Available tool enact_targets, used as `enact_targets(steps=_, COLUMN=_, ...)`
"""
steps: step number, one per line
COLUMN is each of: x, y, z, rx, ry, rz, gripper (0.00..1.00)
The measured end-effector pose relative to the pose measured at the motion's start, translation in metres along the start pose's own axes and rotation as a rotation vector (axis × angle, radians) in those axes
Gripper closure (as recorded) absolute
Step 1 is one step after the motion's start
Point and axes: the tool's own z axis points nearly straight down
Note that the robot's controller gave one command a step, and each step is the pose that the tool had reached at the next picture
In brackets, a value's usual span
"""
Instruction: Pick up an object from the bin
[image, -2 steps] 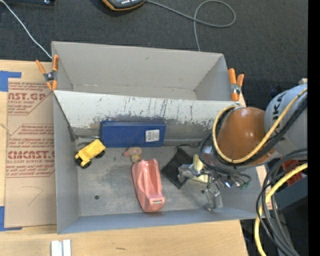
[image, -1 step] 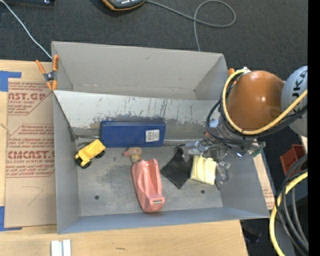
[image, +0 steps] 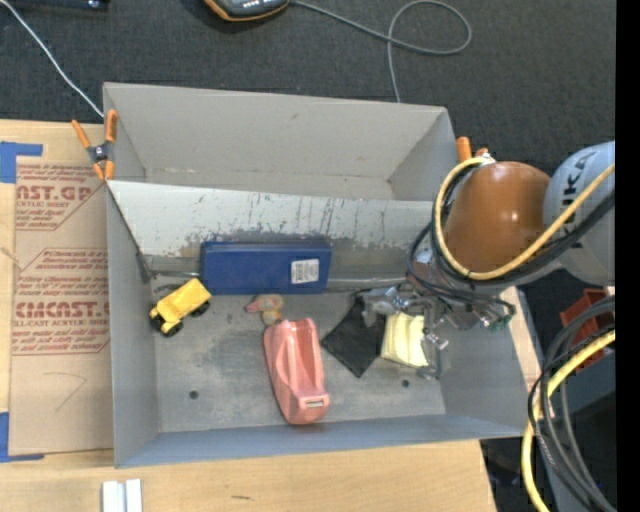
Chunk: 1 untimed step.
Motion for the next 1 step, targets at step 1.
enact_targets(steps=1, x=-0.0079, y=-0.0025, z=0.0362, rx=-0.004, ry=0.005, rz=0.034, gripper=0.00)
